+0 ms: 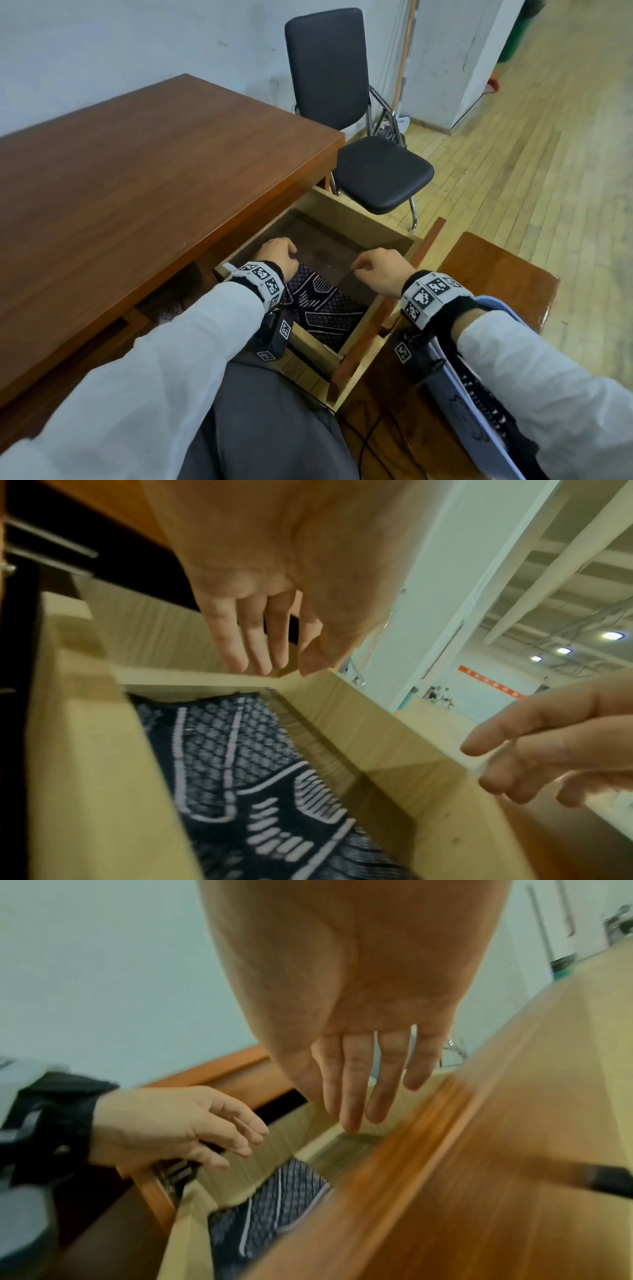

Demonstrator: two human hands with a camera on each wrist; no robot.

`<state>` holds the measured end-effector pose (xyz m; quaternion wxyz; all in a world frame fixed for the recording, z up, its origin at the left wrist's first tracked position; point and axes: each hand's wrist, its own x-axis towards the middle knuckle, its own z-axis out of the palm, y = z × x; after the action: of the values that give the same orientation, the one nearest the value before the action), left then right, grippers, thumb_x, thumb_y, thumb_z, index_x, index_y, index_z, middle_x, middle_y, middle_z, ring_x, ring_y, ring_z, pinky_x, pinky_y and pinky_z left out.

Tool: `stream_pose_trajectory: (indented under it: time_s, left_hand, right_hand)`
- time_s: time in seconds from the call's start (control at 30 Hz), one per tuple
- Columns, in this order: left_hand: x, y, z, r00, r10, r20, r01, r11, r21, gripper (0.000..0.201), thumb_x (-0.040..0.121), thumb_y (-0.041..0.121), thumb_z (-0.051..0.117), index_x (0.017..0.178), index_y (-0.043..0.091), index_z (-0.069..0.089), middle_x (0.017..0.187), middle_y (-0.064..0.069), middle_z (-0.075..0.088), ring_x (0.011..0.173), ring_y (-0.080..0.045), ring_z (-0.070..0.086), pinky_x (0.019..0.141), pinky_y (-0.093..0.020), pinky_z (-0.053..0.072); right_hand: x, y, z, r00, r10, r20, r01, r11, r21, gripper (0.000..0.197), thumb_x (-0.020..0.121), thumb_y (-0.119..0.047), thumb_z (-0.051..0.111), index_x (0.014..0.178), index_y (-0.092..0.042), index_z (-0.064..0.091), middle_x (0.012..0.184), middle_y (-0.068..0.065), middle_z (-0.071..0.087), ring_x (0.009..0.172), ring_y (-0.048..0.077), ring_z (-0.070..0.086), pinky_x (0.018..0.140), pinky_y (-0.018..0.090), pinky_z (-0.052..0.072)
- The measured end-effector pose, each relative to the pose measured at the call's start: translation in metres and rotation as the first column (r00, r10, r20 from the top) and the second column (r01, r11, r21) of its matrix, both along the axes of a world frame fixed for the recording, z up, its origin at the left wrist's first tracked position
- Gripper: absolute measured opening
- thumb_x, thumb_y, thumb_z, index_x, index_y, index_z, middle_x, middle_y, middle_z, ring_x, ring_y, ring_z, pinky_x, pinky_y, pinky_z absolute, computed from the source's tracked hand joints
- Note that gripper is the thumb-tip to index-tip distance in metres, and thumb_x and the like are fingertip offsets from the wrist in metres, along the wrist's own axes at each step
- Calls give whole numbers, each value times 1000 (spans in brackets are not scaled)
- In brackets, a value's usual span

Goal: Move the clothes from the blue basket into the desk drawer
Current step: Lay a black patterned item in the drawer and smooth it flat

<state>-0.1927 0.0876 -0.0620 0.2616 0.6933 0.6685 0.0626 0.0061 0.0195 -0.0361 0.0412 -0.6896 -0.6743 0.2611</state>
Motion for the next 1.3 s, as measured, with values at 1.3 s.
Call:
stream_pose_trajectory:
  time_s: [1.3]
  left_hand:
    - [156, -109, 48, 950, -177, 258, 191, 981, -32, 25, 95, 16, 54, 119, 15, 62, 123, -8, 63, 116, -25, 59, 98, -37, 49]
  right_hand:
    - [138, -135, -42, 759, -391, 521, 319, 921, 225, 29, 85, -27, 59, 112, -16, 63, 119, 6, 46, 110, 26, 44, 85, 33, 44]
